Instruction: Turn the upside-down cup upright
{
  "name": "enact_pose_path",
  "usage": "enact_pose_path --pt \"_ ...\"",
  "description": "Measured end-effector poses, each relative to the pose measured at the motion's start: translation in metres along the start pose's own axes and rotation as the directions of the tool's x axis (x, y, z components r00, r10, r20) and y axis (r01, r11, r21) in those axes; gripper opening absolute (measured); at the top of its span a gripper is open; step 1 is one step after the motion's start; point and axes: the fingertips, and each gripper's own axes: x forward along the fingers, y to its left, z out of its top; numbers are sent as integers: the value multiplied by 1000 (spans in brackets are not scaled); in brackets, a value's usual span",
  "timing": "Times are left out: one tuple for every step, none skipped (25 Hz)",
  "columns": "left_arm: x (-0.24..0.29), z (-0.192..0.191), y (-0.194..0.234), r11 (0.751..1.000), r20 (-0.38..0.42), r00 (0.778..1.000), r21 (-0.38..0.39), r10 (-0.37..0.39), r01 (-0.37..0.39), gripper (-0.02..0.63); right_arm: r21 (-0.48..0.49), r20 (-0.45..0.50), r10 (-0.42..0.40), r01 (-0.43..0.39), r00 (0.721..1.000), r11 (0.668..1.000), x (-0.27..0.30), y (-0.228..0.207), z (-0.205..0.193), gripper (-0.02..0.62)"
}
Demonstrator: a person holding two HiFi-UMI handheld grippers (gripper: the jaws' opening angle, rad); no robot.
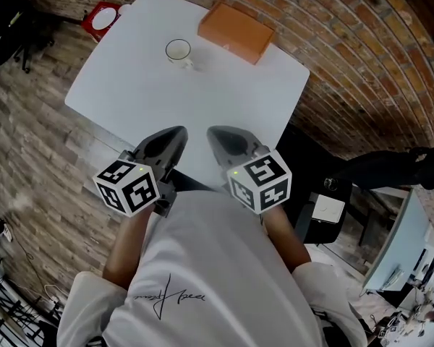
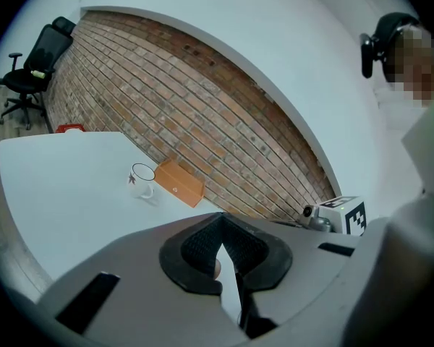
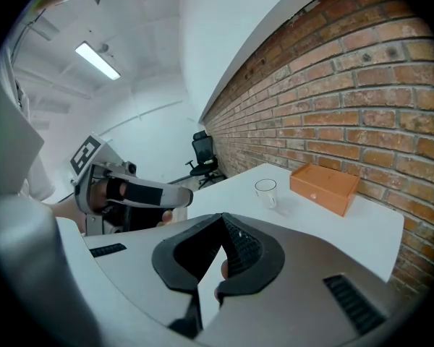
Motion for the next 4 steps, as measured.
enact_pose_path --pt "-2 -2 -2 1000 2 1000 0 2 -2 9 2 0 -2 2 1000 1000 -3 2 -2 20" --pt "-4 -4 -4 1000 2 1000 0 3 -3 9 5 0 -4 4 1000 1000 -6 4 -4 20" --pt "-5 -6 -6 1000 3 1000 0 3 -3 9 7 0 -6 6 1000 1000 -9 6 -5 20" --pt "-7 -8 -9 1000 3 1000 1 4 -4 9 9 0 -8 8 1000 1000 -12 8 -7 20"
